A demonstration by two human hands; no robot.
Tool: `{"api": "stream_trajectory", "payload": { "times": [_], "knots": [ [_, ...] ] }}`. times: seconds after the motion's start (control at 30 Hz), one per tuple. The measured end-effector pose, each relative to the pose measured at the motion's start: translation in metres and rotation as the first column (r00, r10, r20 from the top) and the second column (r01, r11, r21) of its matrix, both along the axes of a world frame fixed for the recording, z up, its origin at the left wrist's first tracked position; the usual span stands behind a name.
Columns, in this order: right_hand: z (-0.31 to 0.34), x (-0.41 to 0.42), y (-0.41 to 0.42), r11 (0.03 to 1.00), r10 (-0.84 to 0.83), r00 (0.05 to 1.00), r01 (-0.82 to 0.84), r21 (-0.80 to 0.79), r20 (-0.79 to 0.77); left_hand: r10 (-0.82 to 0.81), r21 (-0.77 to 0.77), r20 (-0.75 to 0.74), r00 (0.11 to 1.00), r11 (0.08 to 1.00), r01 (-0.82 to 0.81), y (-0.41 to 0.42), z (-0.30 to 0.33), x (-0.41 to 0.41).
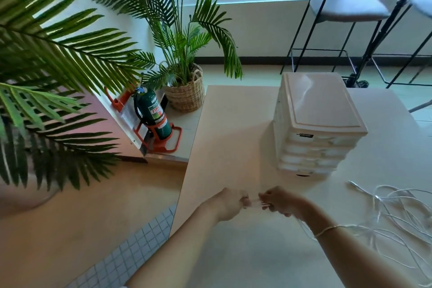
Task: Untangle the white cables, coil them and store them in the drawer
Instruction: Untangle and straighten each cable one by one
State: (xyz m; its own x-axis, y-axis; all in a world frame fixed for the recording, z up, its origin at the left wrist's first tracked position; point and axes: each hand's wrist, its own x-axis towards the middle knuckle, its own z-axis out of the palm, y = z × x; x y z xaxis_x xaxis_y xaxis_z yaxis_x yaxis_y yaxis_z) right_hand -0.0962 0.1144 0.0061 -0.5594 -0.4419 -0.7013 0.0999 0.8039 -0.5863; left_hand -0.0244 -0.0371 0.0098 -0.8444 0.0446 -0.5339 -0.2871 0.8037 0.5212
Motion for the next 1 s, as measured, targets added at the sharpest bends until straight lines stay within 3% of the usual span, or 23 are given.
{"api": "stream_trajectory", "payload": {
  "times": [0.1, 0.23, 0.43, 0.5, 0.67, 0.83, 1.0],
  "knots": [
    [-0.008, -0.001, -0.005, 0.999, -0.033, 0.994, 0.03, -0.032, -0.109, -0.104, 0.058, 0.054, 0.993, 0.993, 0.101, 0.002, 0.005, 0.005],
    [-0.008, 0.02, -0.011, 0.999, 0.043, 0.97, -0.048, -0.013, -0.241, -0.065, 0.062, 0.055, 0.996, 0.996, 0.061, -0.013, -0.002, 0.016],
    [0.005, 0.043, -0.03, 0.946, 0.318, 0.948, -0.318, 0.063, -0.002, 0.03, 0.011, 0.039, 0.999, 0.999, -0.03, -0.041, -0.02, 0.02],
    [0.009, 0.036, -0.029, 0.956, 0.285, 0.957, -0.288, 0.065, 0.044, 0.031, 0.029, 0.009, 0.999, 0.999, -0.031, -0.041, -0.019, 0.02],
    [0.005, 0.02, -0.018, 0.996, 0.081, 0.995, -0.082, -0.015, -0.058, -0.053, 0.142, 0.029, 0.998, 0.989, 0.049, -0.029, -0.011, 0.023],
    [-0.006, 0.029, -0.02, 0.995, 0.092, 0.991, -0.096, -0.03, -0.098, -0.047, 0.112, 0.16, 0.986, 0.993, 0.029, -0.033, -0.016, 0.029],
    [0.003, 0.032, -0.015, 0.969, 0.247, 0.968, -0.247, 0.018, -0.033, -0.015, 0.07, 0.166, 0.986, 0.998, 0.003, -0.049, -0.017, 0.028]
  ]
}}
